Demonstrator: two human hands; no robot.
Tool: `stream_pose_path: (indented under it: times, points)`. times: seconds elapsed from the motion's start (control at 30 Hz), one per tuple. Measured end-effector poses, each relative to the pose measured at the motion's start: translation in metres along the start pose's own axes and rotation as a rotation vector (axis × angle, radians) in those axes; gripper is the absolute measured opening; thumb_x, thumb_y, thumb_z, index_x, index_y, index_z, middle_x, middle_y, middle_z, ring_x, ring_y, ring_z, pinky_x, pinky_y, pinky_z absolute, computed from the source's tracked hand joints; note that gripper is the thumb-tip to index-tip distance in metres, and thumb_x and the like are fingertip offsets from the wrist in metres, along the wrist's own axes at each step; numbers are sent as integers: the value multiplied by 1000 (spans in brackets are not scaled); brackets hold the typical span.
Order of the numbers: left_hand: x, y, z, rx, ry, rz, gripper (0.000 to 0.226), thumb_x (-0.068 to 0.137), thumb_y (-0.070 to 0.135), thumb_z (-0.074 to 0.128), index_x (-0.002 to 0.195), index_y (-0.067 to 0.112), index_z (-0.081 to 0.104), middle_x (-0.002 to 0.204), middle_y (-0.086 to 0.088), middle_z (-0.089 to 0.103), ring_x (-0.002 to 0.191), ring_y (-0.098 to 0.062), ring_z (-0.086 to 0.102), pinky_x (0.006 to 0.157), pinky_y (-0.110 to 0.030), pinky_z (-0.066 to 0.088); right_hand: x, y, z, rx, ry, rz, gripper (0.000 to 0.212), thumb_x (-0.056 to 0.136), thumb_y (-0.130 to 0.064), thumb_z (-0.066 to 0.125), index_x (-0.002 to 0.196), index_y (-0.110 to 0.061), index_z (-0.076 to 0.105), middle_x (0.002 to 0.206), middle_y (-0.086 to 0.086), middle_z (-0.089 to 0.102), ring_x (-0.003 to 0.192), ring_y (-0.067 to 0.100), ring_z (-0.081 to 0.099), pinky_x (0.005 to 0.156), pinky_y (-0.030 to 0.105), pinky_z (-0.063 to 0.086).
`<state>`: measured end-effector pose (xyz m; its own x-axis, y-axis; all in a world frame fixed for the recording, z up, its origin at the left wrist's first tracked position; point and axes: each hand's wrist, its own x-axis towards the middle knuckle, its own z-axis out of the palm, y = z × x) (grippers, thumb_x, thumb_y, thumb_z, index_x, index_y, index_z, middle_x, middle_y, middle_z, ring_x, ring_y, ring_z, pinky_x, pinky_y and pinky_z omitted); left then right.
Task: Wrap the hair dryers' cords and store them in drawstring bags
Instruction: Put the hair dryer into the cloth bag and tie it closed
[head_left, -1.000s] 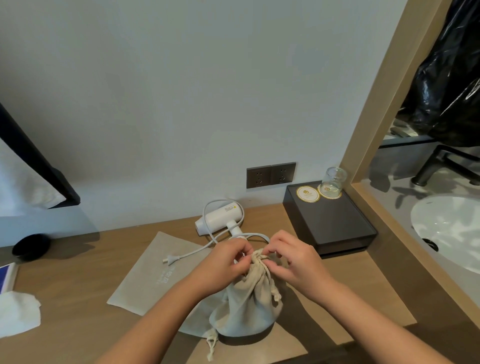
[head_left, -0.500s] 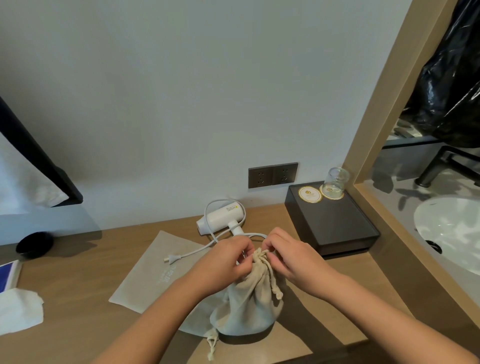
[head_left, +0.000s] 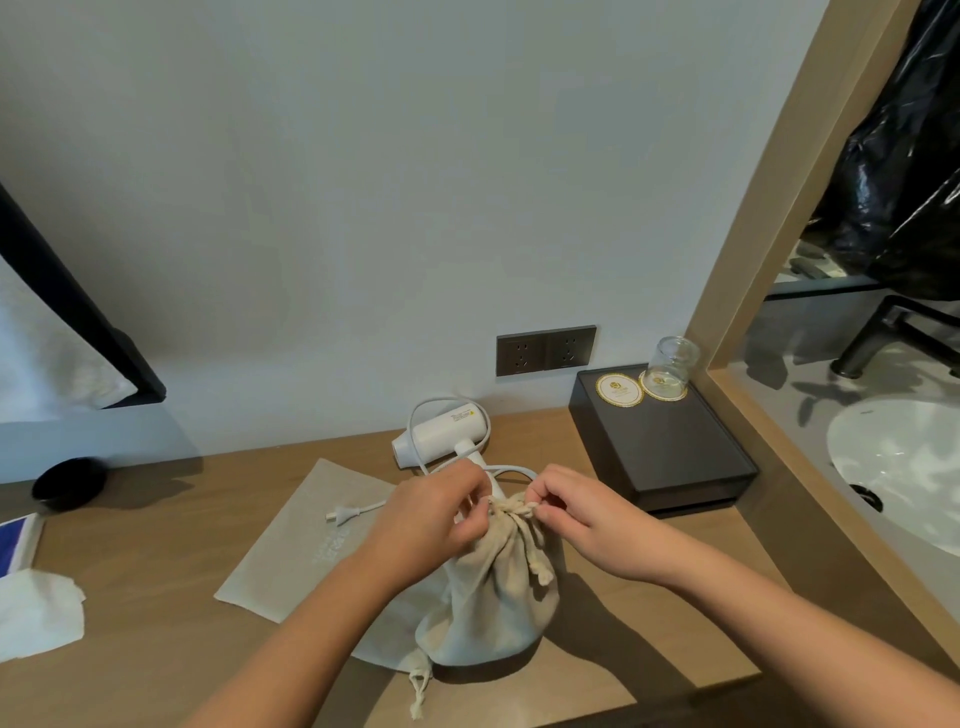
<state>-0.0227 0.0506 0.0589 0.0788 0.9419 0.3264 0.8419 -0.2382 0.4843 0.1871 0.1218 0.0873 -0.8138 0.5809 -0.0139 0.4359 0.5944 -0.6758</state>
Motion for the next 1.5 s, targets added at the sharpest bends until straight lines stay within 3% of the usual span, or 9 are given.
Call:
stream_pose_path:
  times: [0.17,0.4,0.5,0.63,0.77,0.87,1.07,1.27,1.5]
  points:
    - [-3,16,12,-544,30,-361,13,87,9,58,79,20,58,79,8,60,70,-4,54,61,-20,45,-2,-2,12,115,133,29,17,96,-17,53,87,-31,53,90,-8,51,79,7,49,68,19,41]
    - [-4,20,17,-596,39,-427,16,88,5,57,77,17,59,69,9,56,61,-1,48,59,-14,40,-6,-3,28,-54,333,14,18,89,-28,61,82,-38,48,88,-14,49,77,10,51,64,28,43]
    - [-4,22,17,-571,37,-402,20,87,5,57,74,21,58,68,11,56,60,-1,47,58,-15,39,-4,-5,32,-80,413,16,11,88,-25,61,83,-32,53,86,-13,51,74,10,52,61,27,43]
    - [-4,24,15,-501,24,-352,18,86,7,58,76,22,57,69,13,57,60,0,49,56,-16,40,-2,-11,31,221,448,85,16,85,-3,63,80,-18,64,81,-4,57,70,10,52,62,18,42]
    - [-3,21,9,-405,-12,-265,17,89,11,57,79,26,57,73,15,57,63,-1,53,55,-17,42,0,-19,25,537,321,260,16,87,1,59,81,-11,68,72,2,60,63,8,49,61,19,40]
    - [-5,15,4,-190,-56,-113,7,92,18,55,86,23,56,84,13,56,76,-7,54,65,-22,47,-1,-20,18,669,186,348,19,92,-2,55,82,-11,68,58,-10,56,53,2,47,53,14,37]
    - [-6,13,6,36,-29,-11,6,94,26,48,93,21,52,87,9,52,72,-10,54,60,-23,42,-4,-16,8,461,153,327,14,92,-10,61,82,-15,68,71,6,59,64,12,50,60,24,41]
    - [-5,6,12,241,33,93,16,91,30,43,88,19,54,80,4,56,54,-17,54,42,-31,44,-7,-14,5,282,252,216,20,85,-9,68,72,-24,66,69,-10,58,59,1,46,59,18,42]
    - [-5,10,9,244,-17,50,14,90,37,39,89,26,49,81,8,56,57,-14,53,44,-24,36,-8,-11,17,434,352,90,23,82,2,67,75,-20,68,79,-3,59,67,3,51,62,14,41]
